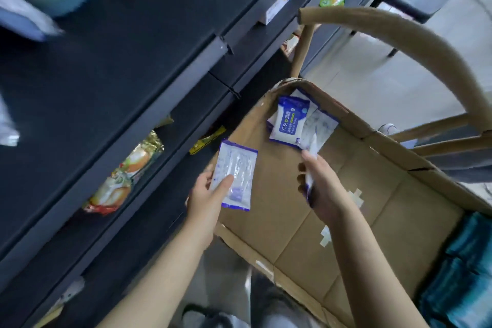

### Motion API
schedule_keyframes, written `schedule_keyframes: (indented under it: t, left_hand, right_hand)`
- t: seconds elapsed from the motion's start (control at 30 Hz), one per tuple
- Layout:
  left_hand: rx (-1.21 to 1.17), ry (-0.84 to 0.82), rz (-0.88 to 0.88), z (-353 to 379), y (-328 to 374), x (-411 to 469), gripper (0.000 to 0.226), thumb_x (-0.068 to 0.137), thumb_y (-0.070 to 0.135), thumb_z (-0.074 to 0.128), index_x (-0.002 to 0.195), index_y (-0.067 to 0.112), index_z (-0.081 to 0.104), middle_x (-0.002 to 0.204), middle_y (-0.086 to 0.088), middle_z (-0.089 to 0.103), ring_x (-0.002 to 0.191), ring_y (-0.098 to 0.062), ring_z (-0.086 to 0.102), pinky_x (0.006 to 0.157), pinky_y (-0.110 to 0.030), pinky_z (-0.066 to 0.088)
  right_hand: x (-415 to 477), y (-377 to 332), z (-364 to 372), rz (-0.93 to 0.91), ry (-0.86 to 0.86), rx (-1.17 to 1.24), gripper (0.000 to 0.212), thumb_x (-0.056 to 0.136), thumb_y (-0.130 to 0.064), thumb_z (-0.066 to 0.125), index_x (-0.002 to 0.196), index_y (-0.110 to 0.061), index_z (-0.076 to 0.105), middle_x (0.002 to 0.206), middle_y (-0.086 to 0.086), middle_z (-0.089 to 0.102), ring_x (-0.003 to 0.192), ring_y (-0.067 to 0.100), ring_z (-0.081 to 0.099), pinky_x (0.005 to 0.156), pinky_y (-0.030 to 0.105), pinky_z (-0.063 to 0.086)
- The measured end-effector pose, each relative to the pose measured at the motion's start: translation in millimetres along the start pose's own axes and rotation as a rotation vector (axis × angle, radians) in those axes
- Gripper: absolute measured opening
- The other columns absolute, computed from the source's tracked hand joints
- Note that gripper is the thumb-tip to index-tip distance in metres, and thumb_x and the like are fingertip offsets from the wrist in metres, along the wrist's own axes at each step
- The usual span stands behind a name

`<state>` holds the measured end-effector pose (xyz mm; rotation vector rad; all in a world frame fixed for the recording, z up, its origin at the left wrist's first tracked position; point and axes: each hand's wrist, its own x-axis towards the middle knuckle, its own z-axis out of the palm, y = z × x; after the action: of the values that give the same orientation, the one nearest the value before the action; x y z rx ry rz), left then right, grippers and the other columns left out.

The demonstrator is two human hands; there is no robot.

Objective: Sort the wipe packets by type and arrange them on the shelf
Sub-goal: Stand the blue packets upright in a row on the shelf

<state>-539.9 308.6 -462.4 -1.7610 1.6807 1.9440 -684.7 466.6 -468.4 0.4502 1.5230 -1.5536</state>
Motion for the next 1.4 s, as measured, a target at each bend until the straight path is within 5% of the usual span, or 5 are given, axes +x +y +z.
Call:
schedule_keyframes:
  t: [0.33, 0.53, 0.7, 0.93, 1.4]
  left_hand:
    - [-0.462, 0.035, 0.166, -235, -37, -217, 0.019, 0.094, 0.015, 0.061, 0.112, 0.010, 0.066, 0.107, -0.013, 0.074, 0.084, -0.021, 0.070, 0.073, -0.036, 0.055]
    - [-0.607, 0.127, 0.298, -341, -43, -333, 0.033, 0.086, 0.033, 0.065, 0.112, 0.012, 0.067, 0.112, -0.011, 0.073, 0.091, -0.022, 0.071, 0.075, -0.035, 0.055]
    - [-0.909, 0.173, 0.289, -389, -44, -389, 0.045, 0.100, 0.049, 0.043, 0.123, 0.018, 0.065, 0.112, -0.005, 0.074, 0.102, -0.024, 0.071, 0.064, -0.031, 0.057]
    - [-1.305, 0.093, 0.460, -410, -28, -432, 0.039, 0.097, 0.037, 0.048, 0.126, 0.016, 0.063, 0.123, -0.017, 0.068, 0.111, -0.041, 0.065, 0.091, -0.060, 0.052]
    - [-1.277, 0.403, 0.701, -487, -32, -469, 0.055, 0.084, 0.044, 0.056, 0.133, 0.018, 0.057, 0.127, -0.008, 0.067, 0.115, -0.029, 0.065, 0.104, -0.046, 0.045]
  right_hand:
    - [-248, 72, 141, 0.088, -0.421, 0.249, 0.067, 0.082, -0.059, 0.061, 0.127, -0.009, 0.066, 0.131, 0.020, 0.063, 0.111, 0.030, 0.066, 0.096, 0.042, 0.052]
    - [-355, 76, 214, 0.021, -0.560, 0.040, 0.049, 0.101, -0.045, 0.040, 0.111, -0.004, 0.065, 0.095, 0.016, 0.076, 0.076, 0.024, 0.075, 0.060, 0.034, 0.061]
    - [-405, 69, 267, -0.042, -0.724, -0.107, 0.057, 0.094, -0.049, 0.046, 0.132, -0.008, 0.059, 0.127, 0.017, 0.067, 0.115, 0.031, 0.065, 0.097, 0.043, 0.054]
    - [-438, 40, 323, -0.204, -0.941, -0.390, 0.033, 0.099, -0.029, 0.052, 0.125, -0.010, 0.059, 0.111, 0.013, 0.072, 0.089, 0.021, 0.070, 0.073, 0.034, 0.060]
    - [-473, 43, 440, -0.141, -1.200, -0.407, 0.031, 0.096, -0.014, 0.058, 0.126, -0.008, 0.059, 0.118, 0.013, 0.071, 0.087, 0.017, 0.072, 0.070, 0.029, 0.060]
